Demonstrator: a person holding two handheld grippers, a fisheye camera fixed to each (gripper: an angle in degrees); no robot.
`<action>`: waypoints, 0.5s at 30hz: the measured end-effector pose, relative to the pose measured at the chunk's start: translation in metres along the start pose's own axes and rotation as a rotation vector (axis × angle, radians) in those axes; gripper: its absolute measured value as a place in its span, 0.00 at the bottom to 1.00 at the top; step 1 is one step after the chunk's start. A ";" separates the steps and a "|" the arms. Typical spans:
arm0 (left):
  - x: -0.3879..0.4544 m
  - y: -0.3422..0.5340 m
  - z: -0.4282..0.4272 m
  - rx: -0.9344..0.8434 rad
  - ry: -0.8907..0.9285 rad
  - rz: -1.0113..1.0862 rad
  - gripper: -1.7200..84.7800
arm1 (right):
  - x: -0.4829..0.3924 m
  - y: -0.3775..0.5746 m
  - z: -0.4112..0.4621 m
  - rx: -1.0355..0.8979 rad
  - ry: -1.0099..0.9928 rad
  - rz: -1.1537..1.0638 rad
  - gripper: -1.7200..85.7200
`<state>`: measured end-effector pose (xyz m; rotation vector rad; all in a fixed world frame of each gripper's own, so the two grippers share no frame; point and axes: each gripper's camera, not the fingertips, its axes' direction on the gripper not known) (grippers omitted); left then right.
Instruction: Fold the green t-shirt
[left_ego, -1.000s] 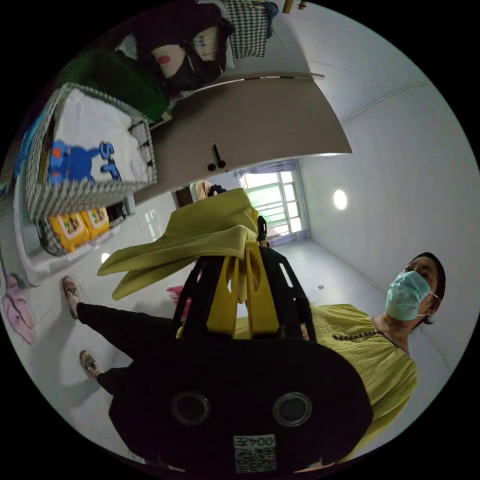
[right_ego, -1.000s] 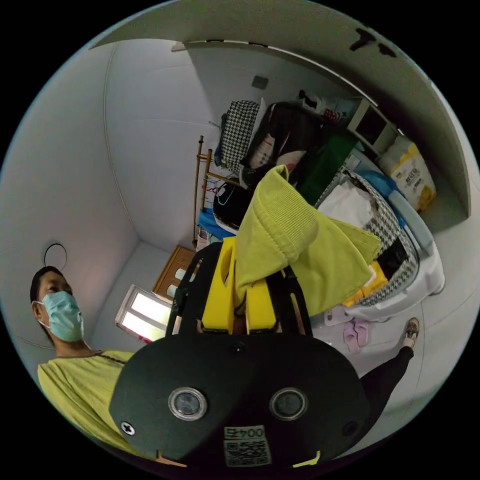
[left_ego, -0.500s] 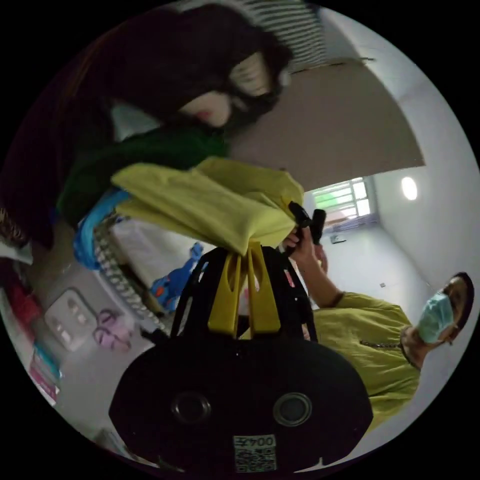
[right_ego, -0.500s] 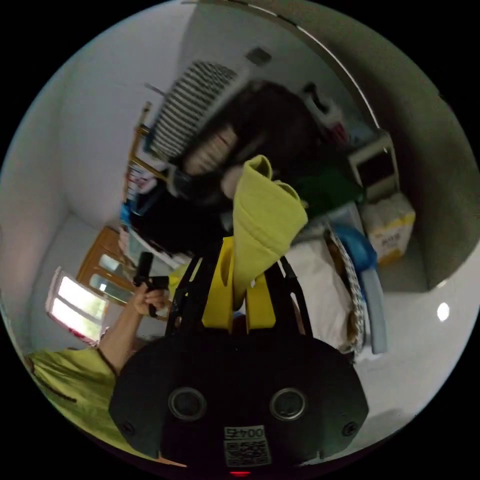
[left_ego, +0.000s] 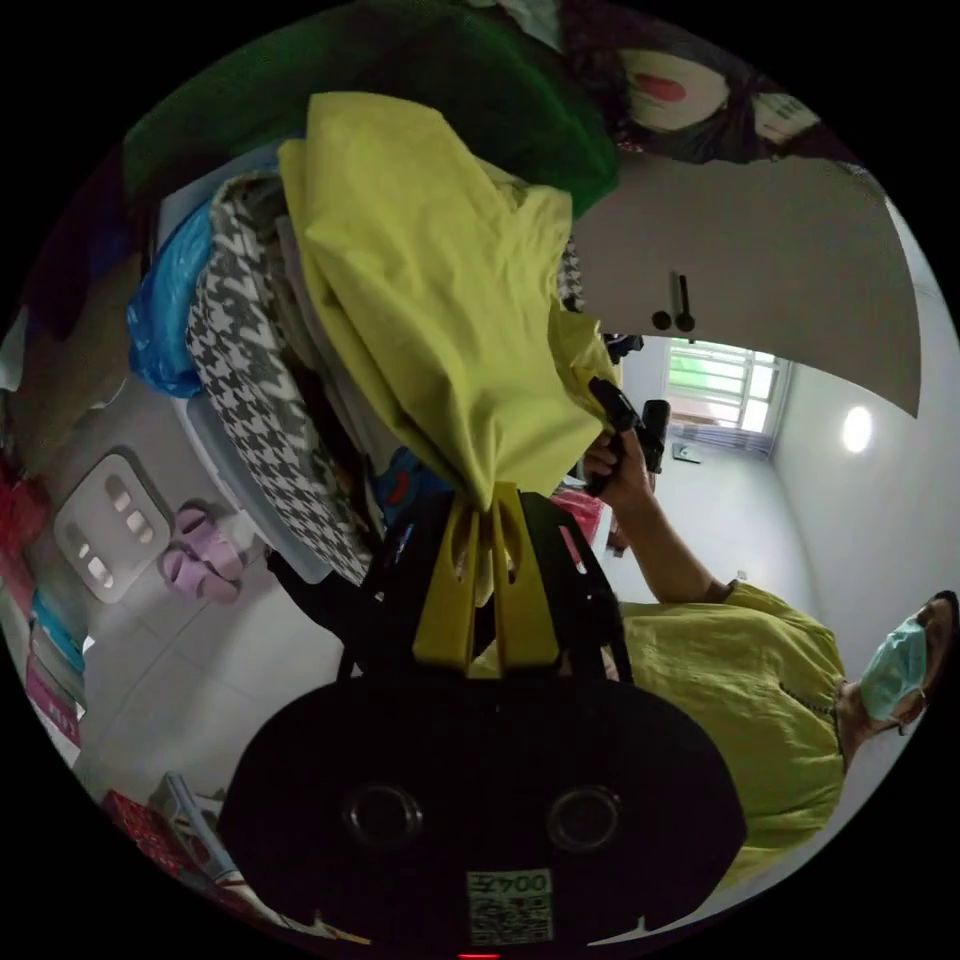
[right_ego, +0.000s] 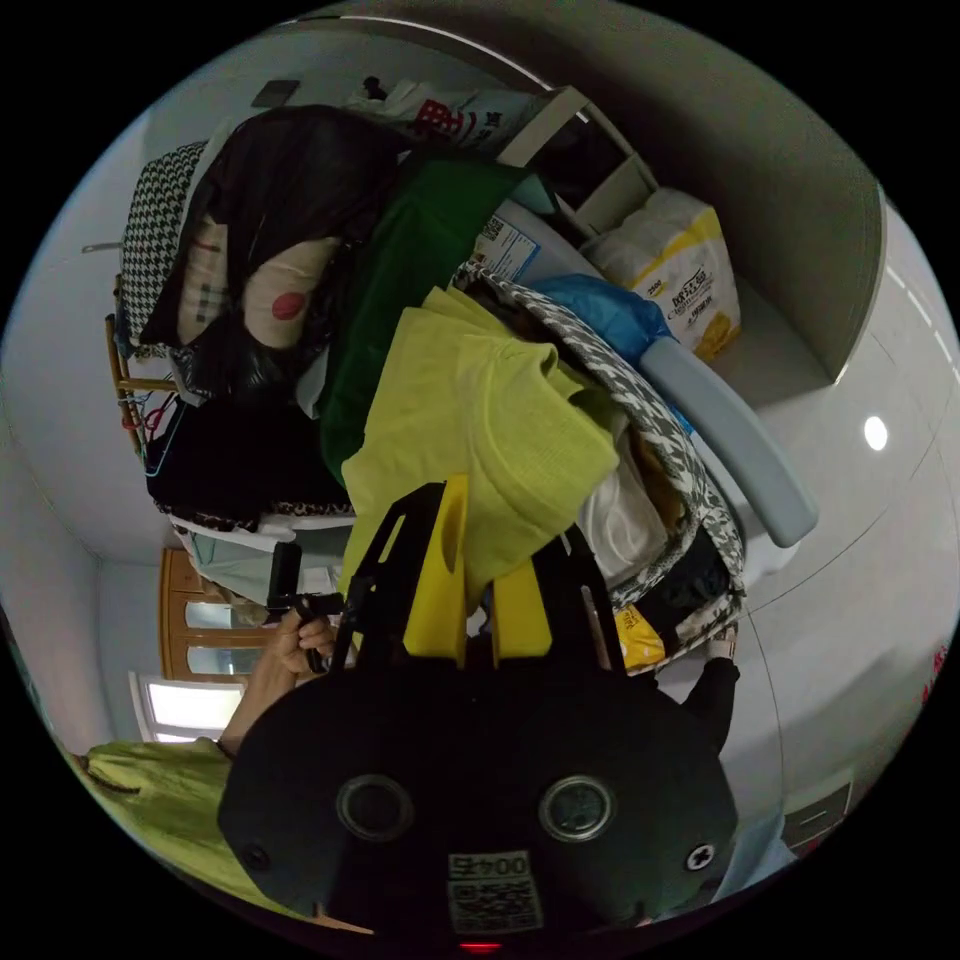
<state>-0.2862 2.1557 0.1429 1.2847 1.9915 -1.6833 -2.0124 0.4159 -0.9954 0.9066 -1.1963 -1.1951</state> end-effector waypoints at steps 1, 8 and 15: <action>0.004 0.005 0.005 0.001 -0.020 -0.004 0.06 | 0.001 -0.003 0.014 -0.011 0.003 0.000 0.03; 0.062 0.062 0.042 0.013 -0.129 -0.008 0.06 | -0.004 -0.009 0.074 -0.021 0.070 -0.018 0.04; 0.135 0.129 0.067 0.050 -0.312 0.065 0.08 | -0.025 -0.024 0.098 -0.051 0.173 0.008 0.09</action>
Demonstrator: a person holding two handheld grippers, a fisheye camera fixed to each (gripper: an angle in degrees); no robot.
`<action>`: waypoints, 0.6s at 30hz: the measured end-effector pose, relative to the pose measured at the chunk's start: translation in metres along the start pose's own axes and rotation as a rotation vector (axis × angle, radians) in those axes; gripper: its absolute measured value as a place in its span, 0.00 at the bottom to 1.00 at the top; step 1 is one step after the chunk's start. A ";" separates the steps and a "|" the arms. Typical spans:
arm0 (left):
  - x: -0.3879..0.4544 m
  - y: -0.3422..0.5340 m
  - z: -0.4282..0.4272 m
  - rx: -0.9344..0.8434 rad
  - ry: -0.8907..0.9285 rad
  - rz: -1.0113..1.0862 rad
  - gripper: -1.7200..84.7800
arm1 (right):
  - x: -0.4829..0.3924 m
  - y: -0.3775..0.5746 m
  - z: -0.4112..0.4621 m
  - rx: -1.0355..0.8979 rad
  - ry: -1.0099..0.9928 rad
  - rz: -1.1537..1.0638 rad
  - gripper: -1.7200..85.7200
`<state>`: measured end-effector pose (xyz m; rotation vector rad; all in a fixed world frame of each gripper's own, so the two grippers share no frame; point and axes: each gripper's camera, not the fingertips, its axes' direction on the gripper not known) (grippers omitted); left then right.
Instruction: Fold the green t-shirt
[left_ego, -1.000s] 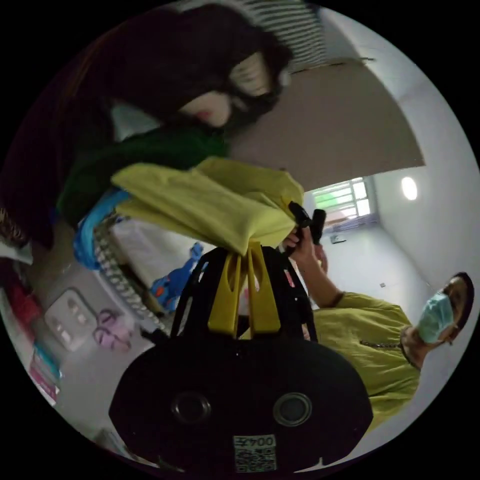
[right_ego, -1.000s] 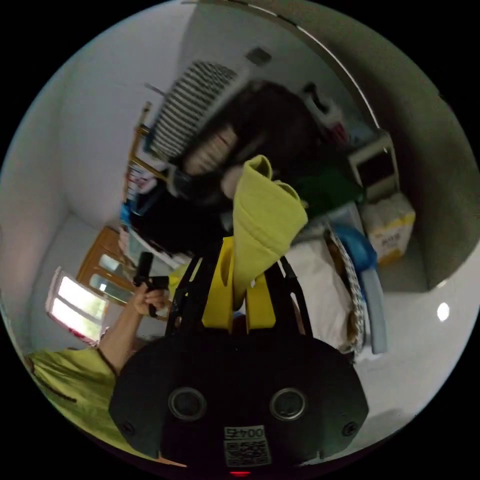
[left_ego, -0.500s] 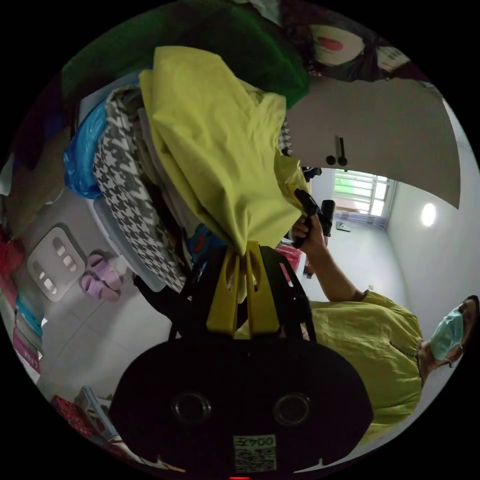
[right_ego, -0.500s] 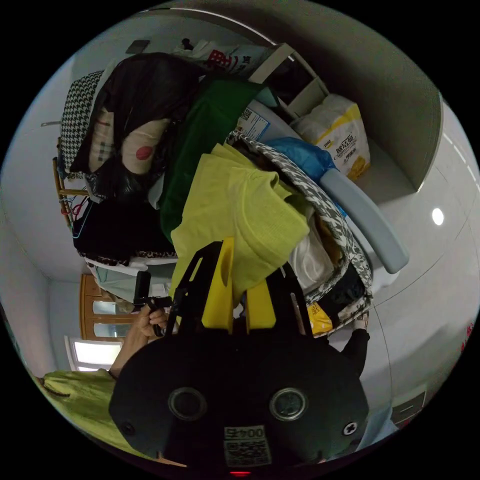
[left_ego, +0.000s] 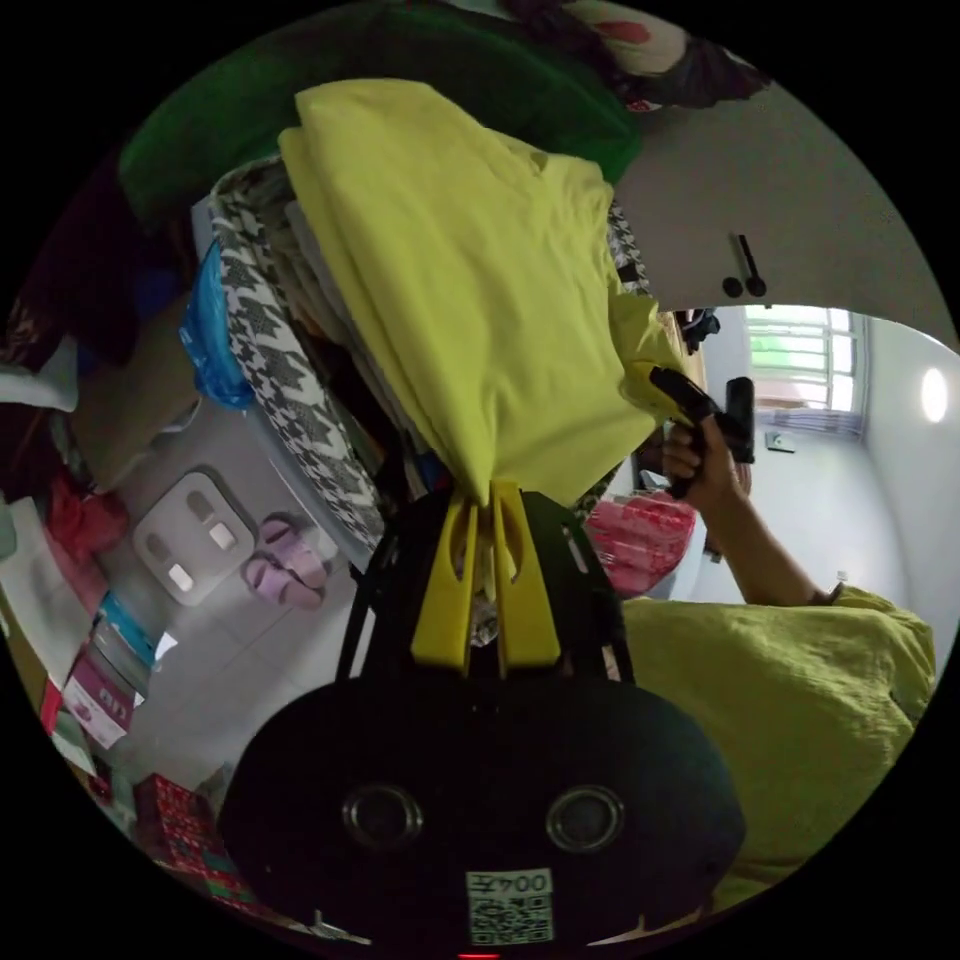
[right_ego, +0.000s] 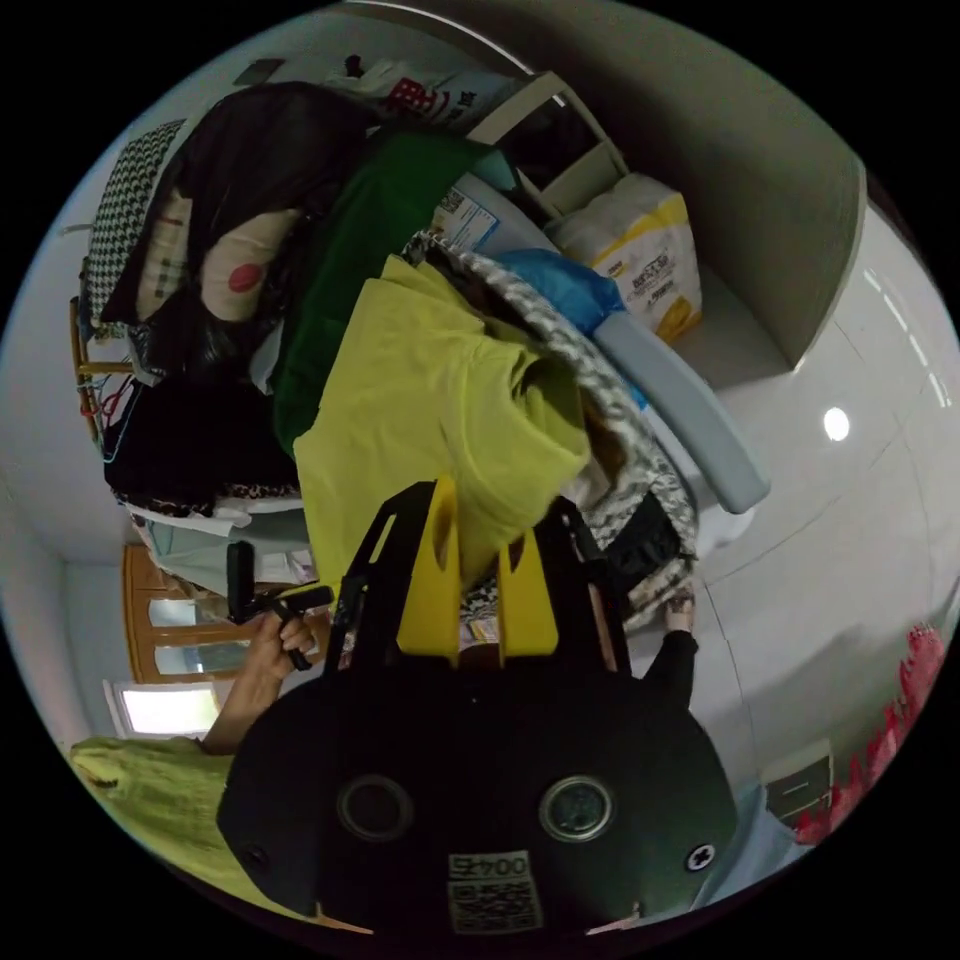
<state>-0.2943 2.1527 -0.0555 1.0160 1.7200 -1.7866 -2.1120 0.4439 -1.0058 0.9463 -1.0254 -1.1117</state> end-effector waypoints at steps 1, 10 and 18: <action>0.007 0.007 -0.003 0.002 -0.022 0.004 0.08 | -0.009 0.000 -0.012 0.012 0.047 -0.036 0.11; 0.148 0.060 -0.075 0.342 -0.480 0.242 0.12 | -0.164 -0.040 0.016 0.078 0.229 -0.519 0.14; 0.153 0.013 -0.024 0.296 -0.519 0.105 0.14 | -0.230 -0.125 0.164 0.018 0.295 -0.576 0.15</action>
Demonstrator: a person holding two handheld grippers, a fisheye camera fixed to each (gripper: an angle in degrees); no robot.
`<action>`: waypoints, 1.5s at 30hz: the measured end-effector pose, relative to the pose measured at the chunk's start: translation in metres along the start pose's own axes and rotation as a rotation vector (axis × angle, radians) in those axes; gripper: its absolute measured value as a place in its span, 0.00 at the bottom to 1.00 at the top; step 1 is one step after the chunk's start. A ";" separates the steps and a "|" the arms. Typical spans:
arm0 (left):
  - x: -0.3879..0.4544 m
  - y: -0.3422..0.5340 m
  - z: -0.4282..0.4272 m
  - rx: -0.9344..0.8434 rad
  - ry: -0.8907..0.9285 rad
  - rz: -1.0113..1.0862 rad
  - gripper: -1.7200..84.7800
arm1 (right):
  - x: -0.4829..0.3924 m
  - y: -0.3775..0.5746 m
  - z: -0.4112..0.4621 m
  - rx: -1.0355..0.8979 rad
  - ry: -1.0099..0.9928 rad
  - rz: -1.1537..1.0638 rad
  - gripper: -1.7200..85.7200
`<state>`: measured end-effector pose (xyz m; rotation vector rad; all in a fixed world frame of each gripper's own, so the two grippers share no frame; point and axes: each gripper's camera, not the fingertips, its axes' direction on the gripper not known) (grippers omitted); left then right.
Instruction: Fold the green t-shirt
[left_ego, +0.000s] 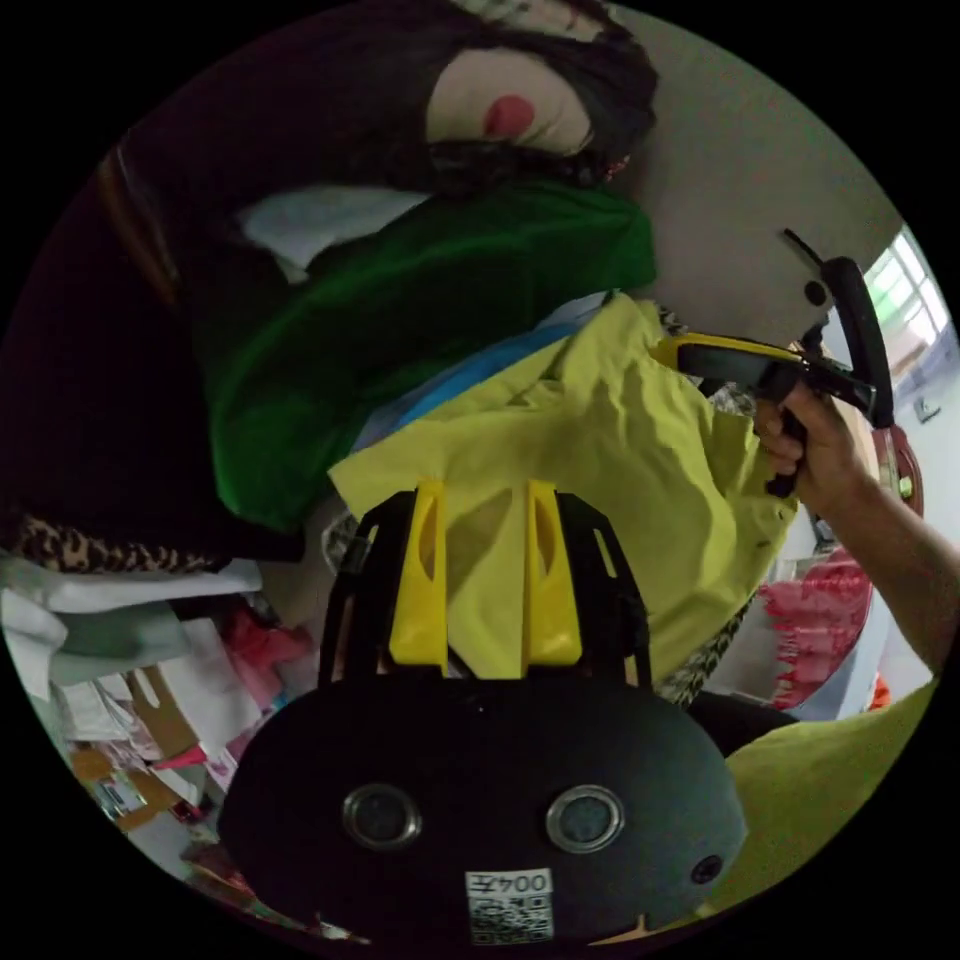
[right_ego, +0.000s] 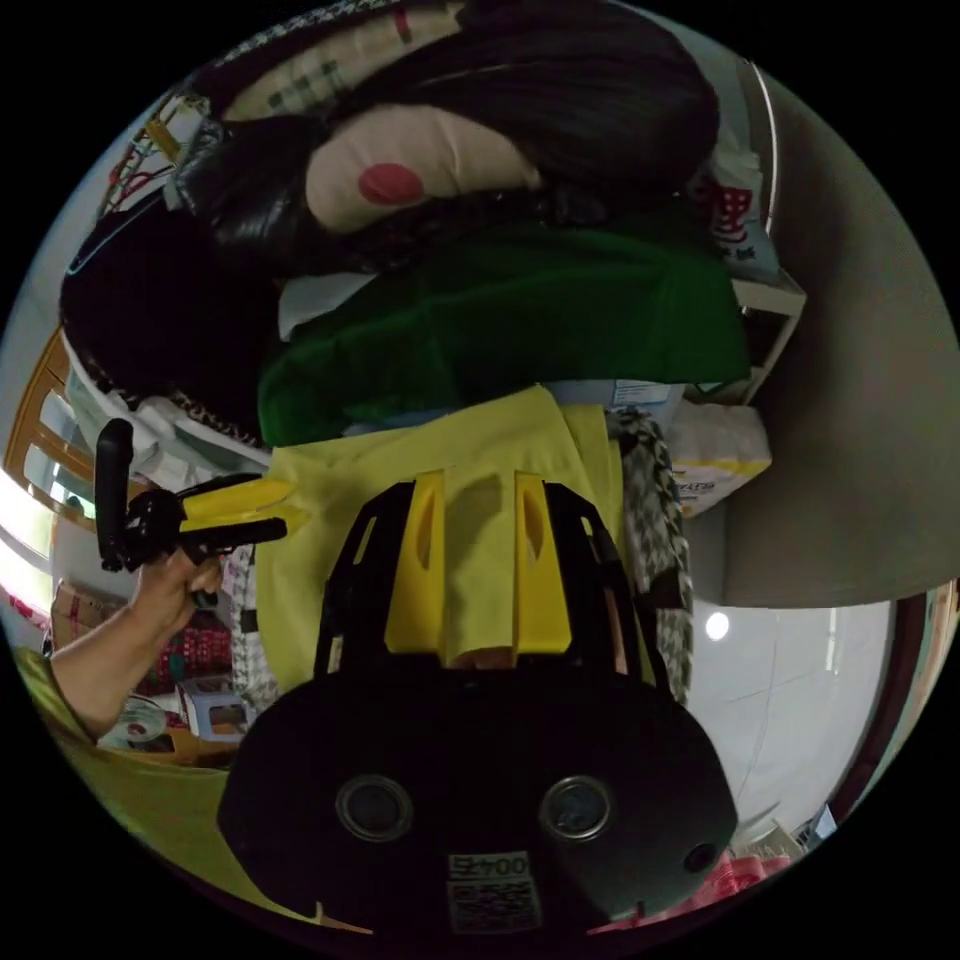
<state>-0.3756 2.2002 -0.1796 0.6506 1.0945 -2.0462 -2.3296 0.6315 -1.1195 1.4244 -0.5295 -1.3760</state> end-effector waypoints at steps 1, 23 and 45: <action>-0.001 0.003 0.003 -0.007 0.001 -0.020 0.14 | 0.001 -0.007 0.019 -0.033 0.013 0.009 0.14; -0.057 0.081 -0.094 0.176 0.210 -0.330 0.08 | 0.070 0.047 -0.075 -0.111 -0.253 0.055 0.10; -0.076 0.075 -0.101 0.063 0.225 -0.382 0.04 | 0.042 -0.031 -0.010 -0.044 -0.628 0.197 0.11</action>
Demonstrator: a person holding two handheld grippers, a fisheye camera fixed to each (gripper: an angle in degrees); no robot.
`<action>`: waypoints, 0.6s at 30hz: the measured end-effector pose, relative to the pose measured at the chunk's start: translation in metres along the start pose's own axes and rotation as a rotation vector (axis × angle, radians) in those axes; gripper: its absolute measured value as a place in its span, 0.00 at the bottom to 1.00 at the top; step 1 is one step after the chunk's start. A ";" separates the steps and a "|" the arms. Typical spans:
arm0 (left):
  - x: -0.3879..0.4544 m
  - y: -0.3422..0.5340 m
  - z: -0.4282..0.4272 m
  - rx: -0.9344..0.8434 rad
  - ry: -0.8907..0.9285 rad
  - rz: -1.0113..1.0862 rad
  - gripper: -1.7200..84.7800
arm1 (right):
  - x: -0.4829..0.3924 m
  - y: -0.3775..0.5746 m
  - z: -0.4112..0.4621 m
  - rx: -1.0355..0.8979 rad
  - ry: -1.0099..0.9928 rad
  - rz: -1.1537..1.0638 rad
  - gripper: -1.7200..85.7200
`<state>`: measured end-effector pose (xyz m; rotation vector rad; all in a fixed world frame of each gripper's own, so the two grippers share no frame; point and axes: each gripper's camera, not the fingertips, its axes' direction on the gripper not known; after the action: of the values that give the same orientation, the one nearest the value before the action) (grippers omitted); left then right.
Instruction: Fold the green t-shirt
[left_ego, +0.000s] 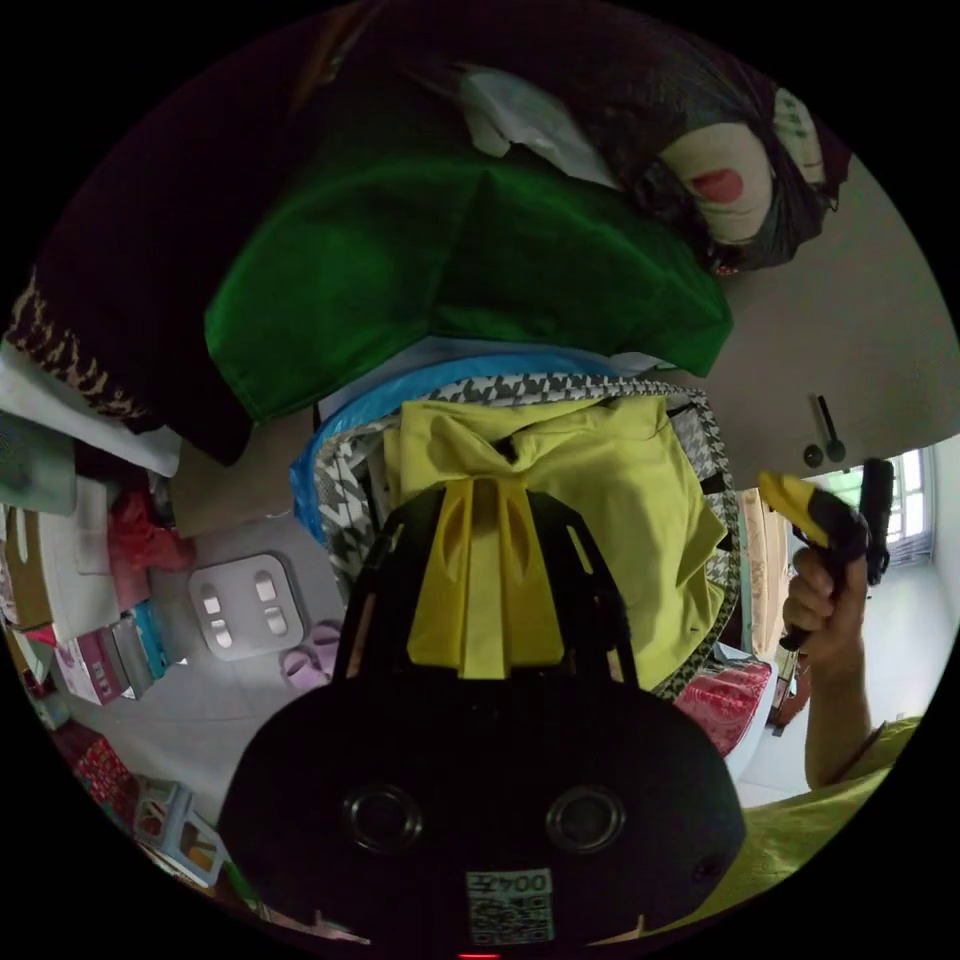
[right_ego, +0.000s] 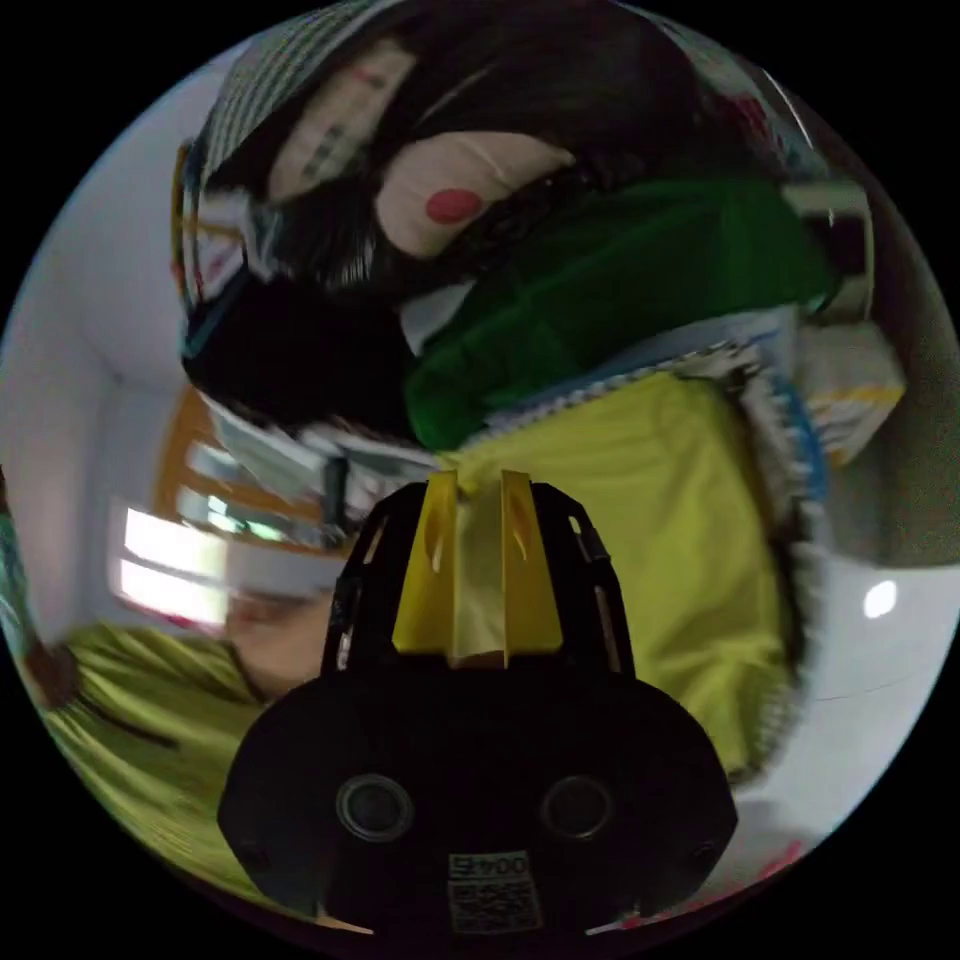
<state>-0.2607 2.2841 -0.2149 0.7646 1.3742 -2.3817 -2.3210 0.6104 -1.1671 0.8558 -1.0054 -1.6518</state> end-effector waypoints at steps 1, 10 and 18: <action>0.000 0.000 0.000 0.003 -0.004 0.000 0.04 | 0.017 -0.014 0.017 0.029 -0.134 0.098 0.11; 0.001 -0.012 0.011 0.031 -0.086 0.009 0.04 | 0.045 -0.053 0.107 -0.083 -0.176 0.325 0.14; -0.026 -0.043 0.025 0.040 -0.035 -0.019 0.04 | 0.049 -0.055 0.110 -0.083 -0.143 0.409 0.14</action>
<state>-0.2683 2.2841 -0.1591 0.7201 1.3303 -2.4320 -2.4529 0.5973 -1.1760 0.4440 -1.1170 -1.4042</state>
